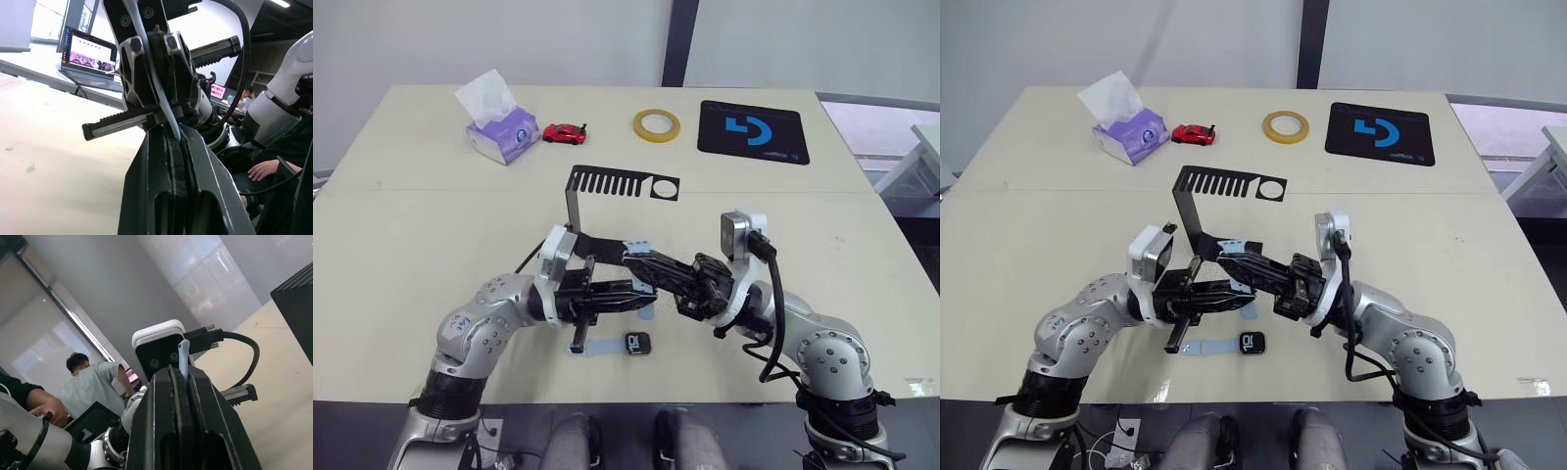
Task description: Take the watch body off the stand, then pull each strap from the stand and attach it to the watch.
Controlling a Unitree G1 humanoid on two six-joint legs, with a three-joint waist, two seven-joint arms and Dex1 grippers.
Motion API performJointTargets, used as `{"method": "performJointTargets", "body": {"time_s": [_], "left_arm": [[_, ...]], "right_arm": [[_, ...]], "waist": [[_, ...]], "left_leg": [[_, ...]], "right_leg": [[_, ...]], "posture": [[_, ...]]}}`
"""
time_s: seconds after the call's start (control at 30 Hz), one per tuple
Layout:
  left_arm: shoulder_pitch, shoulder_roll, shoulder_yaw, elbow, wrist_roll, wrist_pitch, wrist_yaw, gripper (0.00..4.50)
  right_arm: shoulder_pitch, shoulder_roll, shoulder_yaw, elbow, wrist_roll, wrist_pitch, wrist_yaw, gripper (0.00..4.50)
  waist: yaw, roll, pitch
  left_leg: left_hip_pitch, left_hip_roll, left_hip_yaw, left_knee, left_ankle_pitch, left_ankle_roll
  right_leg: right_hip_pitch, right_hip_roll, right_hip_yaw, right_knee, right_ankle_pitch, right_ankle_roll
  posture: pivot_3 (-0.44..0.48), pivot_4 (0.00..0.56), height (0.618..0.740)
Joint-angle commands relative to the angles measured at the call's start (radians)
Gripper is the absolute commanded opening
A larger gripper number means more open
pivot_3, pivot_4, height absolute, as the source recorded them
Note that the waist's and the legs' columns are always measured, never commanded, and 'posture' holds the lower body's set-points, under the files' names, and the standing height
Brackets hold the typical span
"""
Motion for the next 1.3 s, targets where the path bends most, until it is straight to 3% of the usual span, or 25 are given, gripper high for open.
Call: {"method": "performJointTargets", "body": {"time_s": [0.03,0.13,0.3,0.47,0.5,0.63,0.8,1.0,1.3], "left_arm": [[0.006,-0.004,-0.002,-0.030,0.003,-0.018,-0.004,0.00],[0.009,0.003,0.001,-0.035,-0.012,-0.002,-0.006,0.00],[0.018,0.045,0.036,-0.069,-0.017,0.013,0.012,1.98],[0.062,0.184,0.101,-0.084,0.066,-0.106,-0.079,4.26],[0.081,0.225,0.104,-0.074,0.113,-0.170,-0.124,4.40],[0.144,0.300,0.132,-0.031,0.223,-0.370,-0.208,4.40],[0.286,0.349,0.131,-0.025,0.350,-0.521,-0.222,4.40],[0.334,0.298,0.039,-0.056,0.494,-0.576,-0.093,4.40],[0.221,0.183,-0.138,-0.021,0.594,-0.483,0.021,4.40]], "right_arm": [[-0.007,0.006,-0.010,-0.024,0.033,-0.014,0.007,0.05],[-0.007,0.003,-0.013,-0.027,0.040,-0.015,0.009,0.05],[-0.013,-0.027,-0.043,-0.041,0.061,-0.015,0.010,0.00],[-0.001,-0.156,-0.121,-0.098,0.002,-0.051,0.069,0.00],[0.015,-0.198,-0.135,-0.114,-0.035,-0.067,0.100,0.00],[0.139,-0.349,-0.164,-0.150,-0.246,-0.208,0.269,0.00],[0.311,-0.383,-0.272,-0.138,-0.411,-0.397,0.342,0.00],[0.504,-0.383,-0.369,-0.096,-0.552,-0.566,0.411,0.00],[0.548,-0.386,-0.355,-0.153,-0.526,-0.555,0.395,0.00]], "waist": [[0.000,0.000,0.000],[0.000,0.000,0.000],[0.000,0.000,0.000],[0.000,0.000,0.000],[0.000,0.000,0.000],[0.006,0.000,0.000],[0.021,0.000,0.000],[0.039,0.000,0.000],[0.047,0.000,0.000]], "left_leg": [[0.000,0.000,0.000,0.000,0.000,0.000],[0.000,0.000,0.000,0.000,0.000,0.000],[0.000,0.000,0.000,0.000,0.000,0.000],[0.000,0.000,0.000,0.000,0.000,0.000],[0.000,0.000,0.000,0.000,0.000,0.000],[0.000,0.000,0.001,-0.001,-0.001,0.000],[0.000,0.000,0.001,-0.002,-0.001,0.000],[0.001,0.000,0.000,-0.002,-0.003,0.002],[0.002,0.000,0.000,-0.002,-0.004,0.006]], "right_leg": [[0.000,0.000,0.000,0.000,0.000,0.000],[0.000,0.000,0.000,0.000,0.000,0.000],[0.000,0.000,0.000,0.000,0.000,0.000],[0.000,0.000,0.000,0.000,0.000,0.000],[0.000,0.000,0.000,0.000,0.000,0.000],[-0.001,0.000,0.000,-0.003,0.000,0.000],[-0.001,0.000,0.000,-0.004,0.000,0.000],[0.000,-0.001,0.000,-0.004,0.000,0.000],[0.001,-0.001,0.000,-0.002,0.000,0.000]], "posture": [[0.000,0.150,0.740],[0.000,0.150,0.740],[0.000,0.150,0.740],[0.000,0.150,0.740],[0.000,0.150,0.740],[0.000,0.150,0.740],[0.000,0.150,0.740],[0.000,0.150,0.740],[0.000,0.150,0.740]]}}
